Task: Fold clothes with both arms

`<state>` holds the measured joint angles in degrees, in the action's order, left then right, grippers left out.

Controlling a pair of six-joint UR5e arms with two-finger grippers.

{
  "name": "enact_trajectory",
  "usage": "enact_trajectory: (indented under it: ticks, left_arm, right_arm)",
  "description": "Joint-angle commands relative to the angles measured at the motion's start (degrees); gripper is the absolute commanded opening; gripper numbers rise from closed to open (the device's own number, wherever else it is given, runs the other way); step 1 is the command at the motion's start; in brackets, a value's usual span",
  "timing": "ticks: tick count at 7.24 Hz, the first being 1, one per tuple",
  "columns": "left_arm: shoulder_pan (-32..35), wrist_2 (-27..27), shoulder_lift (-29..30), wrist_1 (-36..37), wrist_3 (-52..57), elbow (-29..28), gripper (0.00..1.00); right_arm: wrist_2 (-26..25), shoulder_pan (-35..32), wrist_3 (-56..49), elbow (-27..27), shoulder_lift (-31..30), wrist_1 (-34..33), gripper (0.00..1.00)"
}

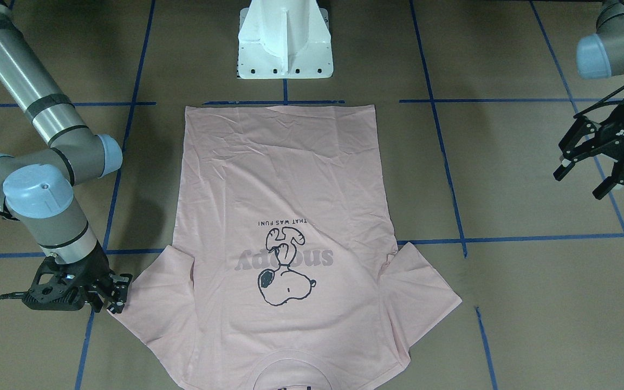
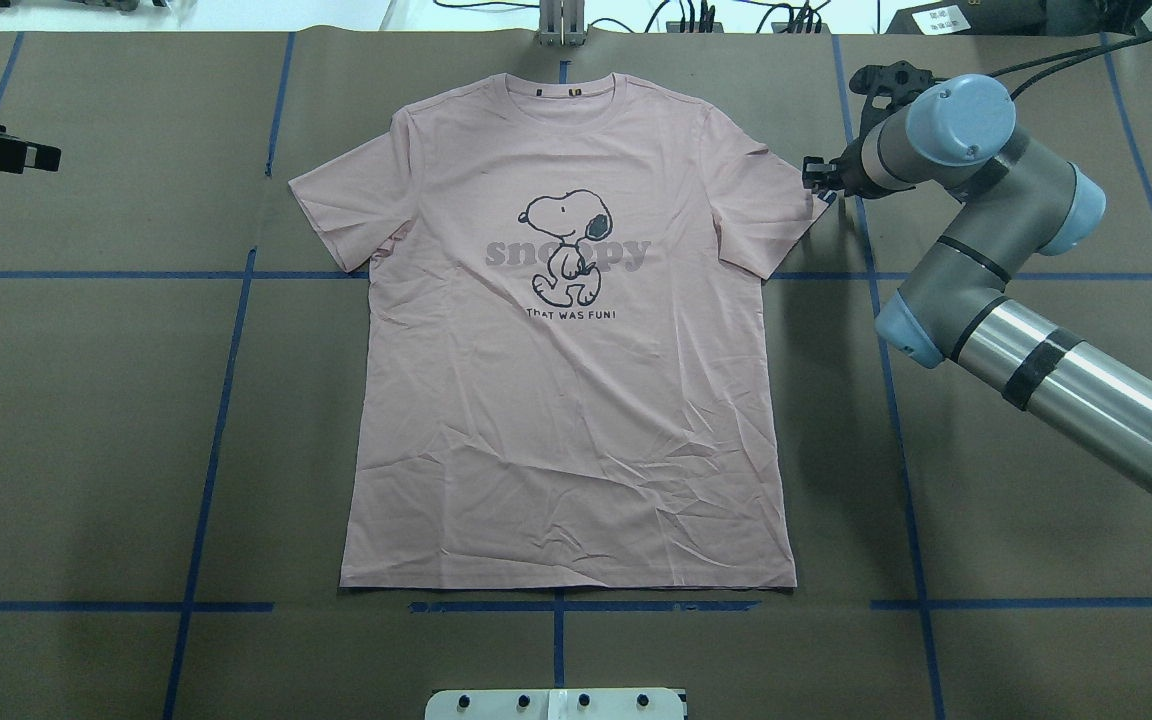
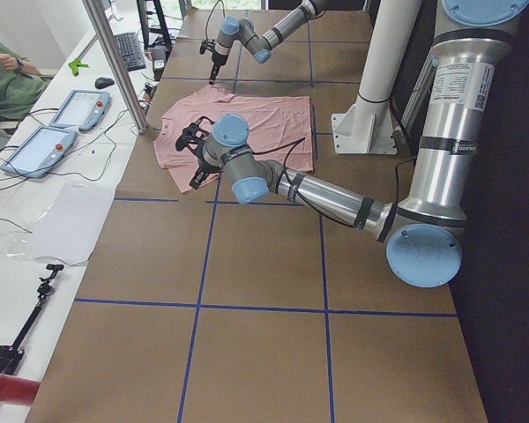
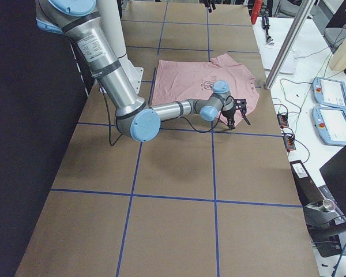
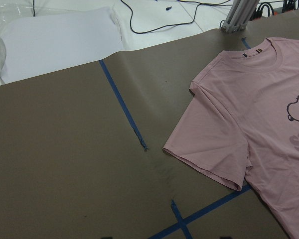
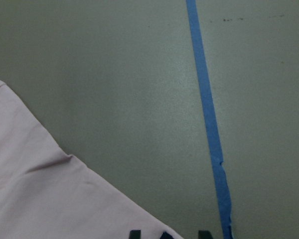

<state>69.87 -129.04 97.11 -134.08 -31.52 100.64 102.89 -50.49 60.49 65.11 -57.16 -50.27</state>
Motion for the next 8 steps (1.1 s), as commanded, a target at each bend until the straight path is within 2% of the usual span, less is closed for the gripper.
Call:
enact_trajectory:
  ticks: [1,4,5,6,8]
  left_arm:
    - [0.0,-0.2,-0.2,-0.1,0.0,0.3,0.8]
    - [-0.1,-0.2,-0.2,-0.1,-0.2,0.4,0.8]
    - [0.0,-0.2,-0.2,-0.1,-0.1,0.4,0.81]
    - [0.0,-0.2,-0.2,-0.1,-0.1,0.4,0.81]
    - [-0.1,-0.2,-0.1,-0.1,-0.2,0.3,0.81]
  right_arm:
    - [-0.4,0.0,0.0,-1.2,0.8,0.0,0.48]
    - [-0.9,0.4,0.0,-2.1,0.9,-0.1,0.44]
    - [-0.9,0.4,0.2,-2.1,1.0,0.0,0.15]
    - [-0.9,0.5,0.2,-2.1,1.0,-0.1,0.0]
    - [-1.0,0.5,0.0,-1.7,2.0,-0.9,0.0]
